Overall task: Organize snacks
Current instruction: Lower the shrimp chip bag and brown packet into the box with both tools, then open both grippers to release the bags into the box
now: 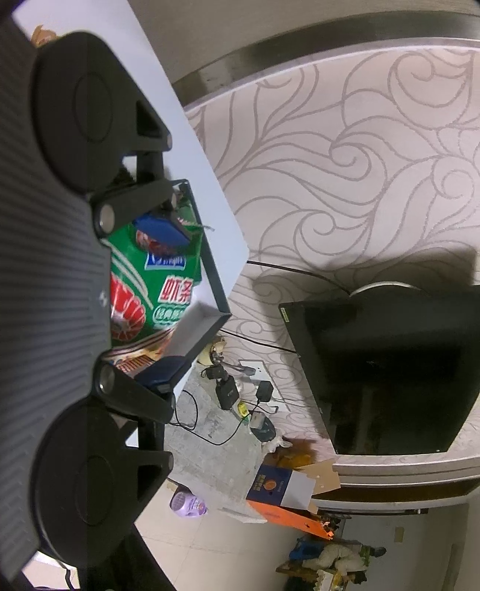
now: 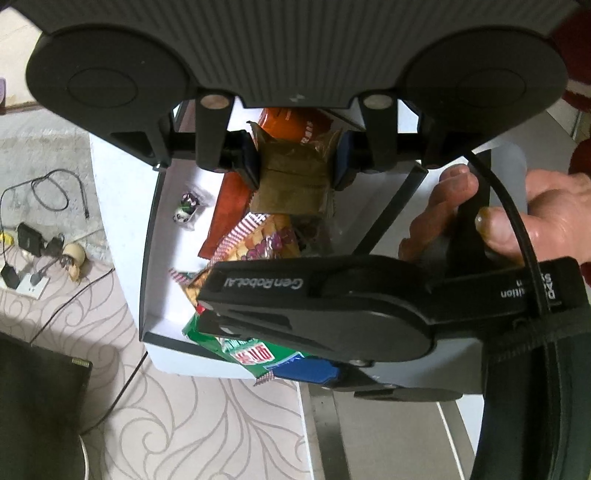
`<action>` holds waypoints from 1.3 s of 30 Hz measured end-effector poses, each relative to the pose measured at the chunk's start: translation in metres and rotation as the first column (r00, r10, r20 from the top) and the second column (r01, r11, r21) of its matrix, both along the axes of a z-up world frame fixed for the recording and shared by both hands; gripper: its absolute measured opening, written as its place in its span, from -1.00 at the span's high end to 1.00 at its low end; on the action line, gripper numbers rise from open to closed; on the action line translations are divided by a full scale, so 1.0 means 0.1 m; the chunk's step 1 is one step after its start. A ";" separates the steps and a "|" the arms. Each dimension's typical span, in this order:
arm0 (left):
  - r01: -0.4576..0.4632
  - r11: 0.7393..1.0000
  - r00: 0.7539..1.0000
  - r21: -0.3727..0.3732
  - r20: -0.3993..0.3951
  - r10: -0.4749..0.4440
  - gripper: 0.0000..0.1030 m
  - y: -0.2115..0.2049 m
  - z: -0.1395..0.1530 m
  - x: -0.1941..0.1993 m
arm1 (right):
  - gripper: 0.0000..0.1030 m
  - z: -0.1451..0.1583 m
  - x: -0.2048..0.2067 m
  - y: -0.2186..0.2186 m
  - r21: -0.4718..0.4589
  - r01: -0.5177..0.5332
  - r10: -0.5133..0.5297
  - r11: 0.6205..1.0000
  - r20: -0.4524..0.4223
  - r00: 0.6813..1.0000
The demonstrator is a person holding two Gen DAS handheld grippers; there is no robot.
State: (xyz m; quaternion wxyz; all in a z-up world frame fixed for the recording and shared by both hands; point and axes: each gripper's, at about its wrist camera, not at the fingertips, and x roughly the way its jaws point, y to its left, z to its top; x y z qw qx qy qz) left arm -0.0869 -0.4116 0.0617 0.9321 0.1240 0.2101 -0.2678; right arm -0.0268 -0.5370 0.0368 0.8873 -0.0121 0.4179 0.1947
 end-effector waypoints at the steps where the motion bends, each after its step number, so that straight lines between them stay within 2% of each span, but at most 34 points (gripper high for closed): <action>1: -0.001 1.000 1.000 -0.001 0.003 0.001 -0.34 0.00 0.01 0.00 | 0.07 0.01 0.00 0.00 -0.004 0.003 -0.003 1.000 0.009 1.000; 5: -0.009 1.000 1.000 -0.003 0.010 0.009 -0.34 -0.01 0.05 0.01 | 0.07 0.03 -0.02 -0.02 -0.031 0.013 -0.012 0.999 0.024 1.000; 19: -0.030 0.999 1.000 -0.022 0.002 0.030 -0.34 -0.01 0.07 -0.01 | 0.06 0.06 0.00 -0.01 -0.033 0.007 -0.006 0.999 0.017 1.000; 26: -0.030 0.999 1.000 -0.036 -0.002 0.030 -0.34 0.02 0.07 0.01 | -0.03 0.09 -0.01 0.00 -0.037 0.011 -0.010 0.999 0.027 1.000; 29: -0.025 0.998 1.000 -0.051 0.001 0.025 -0.45 0.05 0.10 0.02 | -0.10 0.14 -0.03 0.00 -0.033 0.035 -0.033 0.999 0.041 0.999; 34: -0.003 0.997 1.000 -0.083 0.003 0.004 -0.46 0.12 0.18 0.01 | -0.16 0.28 -0.11 0.03 -0.010 0.063 -0.062 0.998 0.073 0.995; 39: 0.002 0.997 1.000 -0.080 -0.002 -0.002 -0.46 0.21 0.20 0.04 | -0.22 0.35 -0.18 0.06 0.011 0.088 -0.088 0.996 0.086 0.992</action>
